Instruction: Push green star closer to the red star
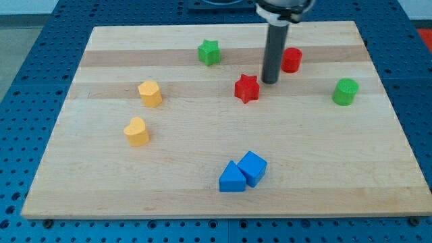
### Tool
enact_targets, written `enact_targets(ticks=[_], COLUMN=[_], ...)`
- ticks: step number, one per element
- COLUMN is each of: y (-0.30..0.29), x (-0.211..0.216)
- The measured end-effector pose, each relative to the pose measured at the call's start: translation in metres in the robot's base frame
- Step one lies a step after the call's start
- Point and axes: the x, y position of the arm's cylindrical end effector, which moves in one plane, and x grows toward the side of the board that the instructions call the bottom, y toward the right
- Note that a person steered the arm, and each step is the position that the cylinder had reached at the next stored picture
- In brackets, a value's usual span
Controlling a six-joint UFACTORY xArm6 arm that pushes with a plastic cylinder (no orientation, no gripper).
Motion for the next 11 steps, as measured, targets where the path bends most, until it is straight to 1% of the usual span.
enact_targets(ticks=[3, 4, 5, 6, 7, 9, 10, 11], y=[-0.115, -0.138, -0.148, -0.148, -0.132, -0.084, -0.063, -0.057], x=[-0.018, -0.035, -0.06, -0.085, -0.09, -0.082, -0.072, -0.052])
